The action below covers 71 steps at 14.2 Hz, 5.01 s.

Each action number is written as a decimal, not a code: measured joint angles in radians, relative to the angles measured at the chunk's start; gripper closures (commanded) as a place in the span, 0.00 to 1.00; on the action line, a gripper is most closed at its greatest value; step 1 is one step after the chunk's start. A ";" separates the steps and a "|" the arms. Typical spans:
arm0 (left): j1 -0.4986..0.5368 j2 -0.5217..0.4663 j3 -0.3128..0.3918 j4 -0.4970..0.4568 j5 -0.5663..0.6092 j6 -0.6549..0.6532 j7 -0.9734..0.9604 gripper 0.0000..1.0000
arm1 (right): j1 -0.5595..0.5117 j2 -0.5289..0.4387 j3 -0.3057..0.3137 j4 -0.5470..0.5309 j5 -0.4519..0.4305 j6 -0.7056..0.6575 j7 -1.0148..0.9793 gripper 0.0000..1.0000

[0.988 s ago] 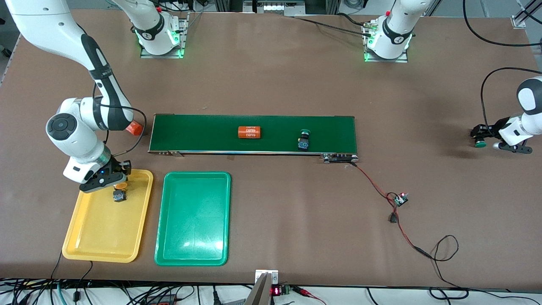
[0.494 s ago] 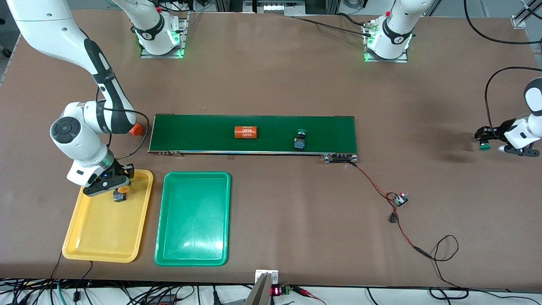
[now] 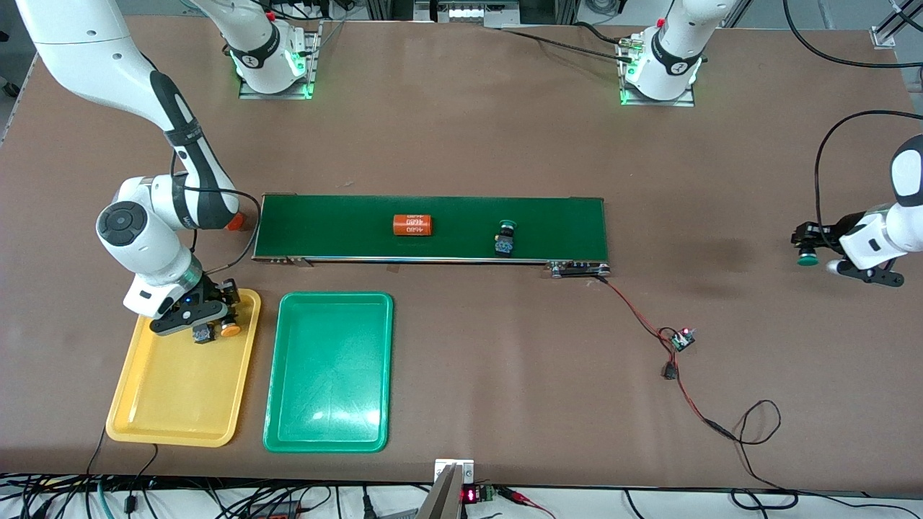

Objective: Sort buttons by color to trays

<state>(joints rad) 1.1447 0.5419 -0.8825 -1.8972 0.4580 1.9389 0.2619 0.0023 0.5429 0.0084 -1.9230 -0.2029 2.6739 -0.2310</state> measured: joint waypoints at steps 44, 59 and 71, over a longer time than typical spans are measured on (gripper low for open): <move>-0.775 -0.077 0.113 0.030 -0.397 -0.032 -0.677 1.00 | -0.004 -0.608 0.129 0.001 0.188 -0.933 0.314 0.00; -0.999 -0.160 0.334 -0.134 -0.496 0.253 -0.512 1.00 | -0.015 -0.786 0.130 -0.224 0.234 -0.804 0.306 0.00; -1.018 -0.204 0.328 -0.293 -0.496 0.401 -0.511 0.00 | -0.013 -0.869 0.212 -0.460 0.419 -0.467 0.307 0.00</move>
<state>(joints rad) 0.1264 0.3382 -0.5546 -2.1903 -0.0382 2.3395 -0.2493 -0.0105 -0.3264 0.2206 -2.3833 0.2160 2.2066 0.0760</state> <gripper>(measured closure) 0.590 0.000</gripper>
